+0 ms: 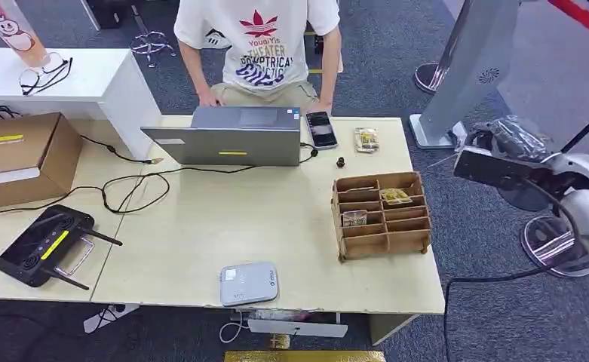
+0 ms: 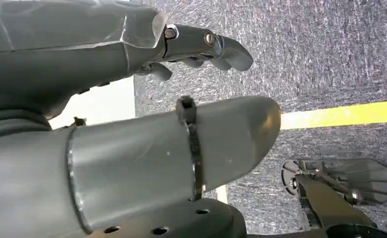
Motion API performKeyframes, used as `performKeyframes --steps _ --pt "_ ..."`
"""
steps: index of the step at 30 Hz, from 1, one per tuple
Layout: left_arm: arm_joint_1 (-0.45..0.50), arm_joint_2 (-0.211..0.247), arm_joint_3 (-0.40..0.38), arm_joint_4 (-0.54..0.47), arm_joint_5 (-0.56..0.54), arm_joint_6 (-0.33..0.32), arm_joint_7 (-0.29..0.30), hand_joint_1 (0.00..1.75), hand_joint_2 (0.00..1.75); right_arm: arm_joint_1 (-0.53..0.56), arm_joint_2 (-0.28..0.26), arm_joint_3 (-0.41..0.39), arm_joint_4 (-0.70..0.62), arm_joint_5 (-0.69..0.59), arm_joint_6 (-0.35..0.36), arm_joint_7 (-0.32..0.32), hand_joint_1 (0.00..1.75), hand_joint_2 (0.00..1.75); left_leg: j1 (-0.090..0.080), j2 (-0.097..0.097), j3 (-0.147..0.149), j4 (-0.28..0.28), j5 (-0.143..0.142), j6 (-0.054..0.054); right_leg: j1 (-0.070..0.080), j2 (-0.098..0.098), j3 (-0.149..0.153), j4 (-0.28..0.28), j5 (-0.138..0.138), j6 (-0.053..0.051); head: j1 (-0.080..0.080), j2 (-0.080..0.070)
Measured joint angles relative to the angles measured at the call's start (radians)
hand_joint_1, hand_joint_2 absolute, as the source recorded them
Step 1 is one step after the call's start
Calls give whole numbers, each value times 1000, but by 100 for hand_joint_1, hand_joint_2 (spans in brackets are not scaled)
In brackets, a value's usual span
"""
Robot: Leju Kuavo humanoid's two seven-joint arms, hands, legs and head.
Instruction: Pass the card to the sensor for recognition and then transmit it.
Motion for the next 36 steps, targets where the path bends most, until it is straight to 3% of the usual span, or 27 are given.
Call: performKeyframes --steps 7,14,17,29,36 --pt "-8 -2 -15 0 -14 -5 3 0 0 -70 26 25 18 -15 4 -26 162 175 0 0 0 0 0 0 0 0 0 0 0 0 0 0" --pt "-12 -5 -31 0 -26 -11 12 0 0 -152 94 63 70 -24 11 -49 168 175 0 0 -1 0 0 0 0 0 0 0 0 0 0 0" --pt "-16 -6 -39 0 -25 -11 18 0 0 -200 148 89 115 -26 13 -68 175 175 0 2 0 0 0 0 0 1 0 0 0 0 0 0" --pt "-25 -10 -53 0 -19 -10 18 0 0 -394 433 206 371 -16 -26 -119 175 175 2 2 0 0 2 -2 1 2 0 1 1 -1 0 0" --pt "-23 -10 -53 0 -4 -5 13 0 0 -470 557 248 500 -16 -37 -148 175 175 2 1 0 0 2 -2 1 1 0 1 1 -1 0 0"
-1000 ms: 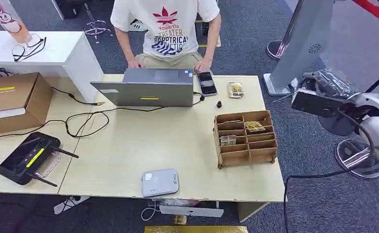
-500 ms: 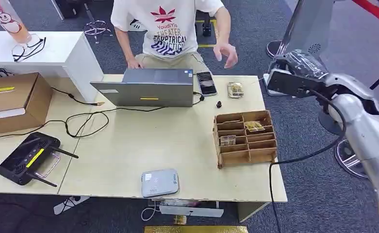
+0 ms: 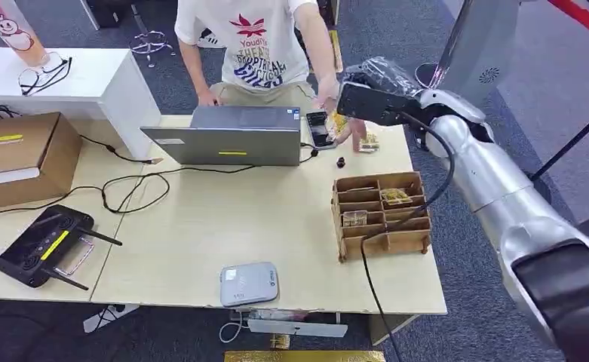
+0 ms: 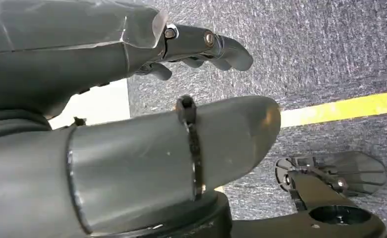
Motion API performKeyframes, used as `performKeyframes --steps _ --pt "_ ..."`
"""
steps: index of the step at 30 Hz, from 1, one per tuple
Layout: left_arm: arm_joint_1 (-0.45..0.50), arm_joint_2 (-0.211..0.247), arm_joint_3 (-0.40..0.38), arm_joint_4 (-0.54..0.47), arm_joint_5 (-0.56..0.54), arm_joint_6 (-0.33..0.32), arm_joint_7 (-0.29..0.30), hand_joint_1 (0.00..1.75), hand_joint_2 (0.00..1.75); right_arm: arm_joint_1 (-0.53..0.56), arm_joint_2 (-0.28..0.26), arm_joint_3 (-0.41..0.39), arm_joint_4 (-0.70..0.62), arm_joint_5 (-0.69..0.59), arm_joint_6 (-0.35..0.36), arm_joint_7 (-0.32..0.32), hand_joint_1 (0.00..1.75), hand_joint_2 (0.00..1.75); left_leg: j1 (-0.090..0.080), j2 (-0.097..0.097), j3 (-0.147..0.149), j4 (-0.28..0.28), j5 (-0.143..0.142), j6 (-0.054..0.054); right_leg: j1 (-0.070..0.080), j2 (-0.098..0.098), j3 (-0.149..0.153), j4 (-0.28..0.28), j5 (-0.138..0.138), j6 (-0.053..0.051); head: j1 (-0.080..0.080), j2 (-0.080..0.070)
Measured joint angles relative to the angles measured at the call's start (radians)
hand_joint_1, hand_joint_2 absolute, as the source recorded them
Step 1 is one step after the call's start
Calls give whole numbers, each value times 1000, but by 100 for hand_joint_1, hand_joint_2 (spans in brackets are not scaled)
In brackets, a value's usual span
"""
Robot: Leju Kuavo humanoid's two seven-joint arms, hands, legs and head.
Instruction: Pass the card to the sensor for recognition and then transmit it.
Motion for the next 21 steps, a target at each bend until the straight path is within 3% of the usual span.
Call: performKeyframes --steps 8,18,19,20,21 --pt "3 0 0 0 6 2 -2 0 0 -24 67 23 83 -1 -7 -19 175 175 0 0 0 0 0 0 0 0 0 0 0 0 0 0" --pt "15 0 0 0 10 12 -3 0 0 -28 100 38 142 1 -21 -30 168 175 0 0 0 0 0 0 0 0 0 0 0 0 0 0" --pt "15 0 0 0 10 12 -3 0 0 -28 101 39 147 1 -22 -30 154 175 0 0 0 0 0 0 0 0 0 0 0 0 0 0" --pt "15 0 0 0 10 13 -3 0 0 -28 103 40 151 1 -23 -30 154 175 0 0 0 0 0 0 0 0 0 0 0 0 0 0" --pt "15 0 0 0 10 13 -3 0 0 -28 104 40 155 1 -24 -31 91 175 0 0 0 0 0 0 0 0 0 0 0 0 0 0"
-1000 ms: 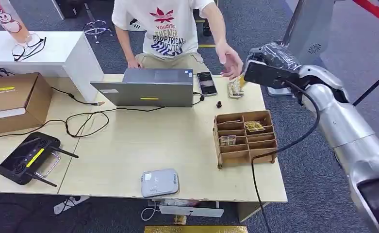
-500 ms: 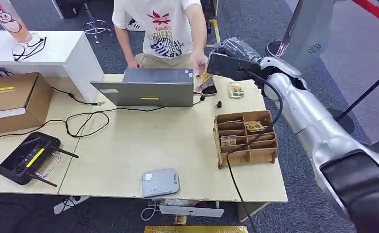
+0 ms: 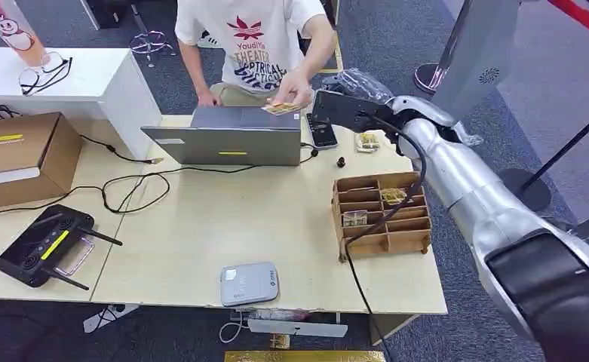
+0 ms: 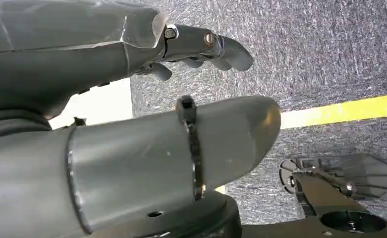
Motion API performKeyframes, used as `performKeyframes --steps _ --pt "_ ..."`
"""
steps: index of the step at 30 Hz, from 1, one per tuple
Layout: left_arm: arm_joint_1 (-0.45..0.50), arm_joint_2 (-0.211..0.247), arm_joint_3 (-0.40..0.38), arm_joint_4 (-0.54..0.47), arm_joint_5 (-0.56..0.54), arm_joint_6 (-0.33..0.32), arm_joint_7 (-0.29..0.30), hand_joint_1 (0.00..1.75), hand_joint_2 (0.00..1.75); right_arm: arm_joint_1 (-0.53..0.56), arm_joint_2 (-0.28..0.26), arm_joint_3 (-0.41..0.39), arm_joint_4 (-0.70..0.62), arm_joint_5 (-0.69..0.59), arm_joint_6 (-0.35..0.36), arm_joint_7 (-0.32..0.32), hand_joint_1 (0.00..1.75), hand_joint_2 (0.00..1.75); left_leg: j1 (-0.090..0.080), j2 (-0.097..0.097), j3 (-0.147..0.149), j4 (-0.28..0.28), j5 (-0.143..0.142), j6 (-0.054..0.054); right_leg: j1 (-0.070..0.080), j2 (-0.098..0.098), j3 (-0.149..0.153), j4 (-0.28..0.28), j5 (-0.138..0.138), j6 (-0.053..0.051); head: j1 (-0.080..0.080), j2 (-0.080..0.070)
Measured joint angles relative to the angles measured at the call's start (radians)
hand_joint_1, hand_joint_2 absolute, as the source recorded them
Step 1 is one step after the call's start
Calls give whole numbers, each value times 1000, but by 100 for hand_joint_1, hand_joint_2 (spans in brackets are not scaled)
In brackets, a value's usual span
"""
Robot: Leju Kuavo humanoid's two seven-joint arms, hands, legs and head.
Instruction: Pass the card to the sensor for recognition and then transmit it.
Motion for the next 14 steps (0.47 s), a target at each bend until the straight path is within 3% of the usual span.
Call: performKeyframes --steps 1,14 --pt "0 0 0 0 0 0 0 0 0 0 0 2 4 0 0 -1 2 175 0 0 0 0 0 0 0 0 0 0 0 0 0 0" --pt "1 0 0 0 1 0 0 0 0 1 10 15 40 1 -8 -3 0 175 0 0 0 0 0 0 0 0 0 0 0 0 0 0"
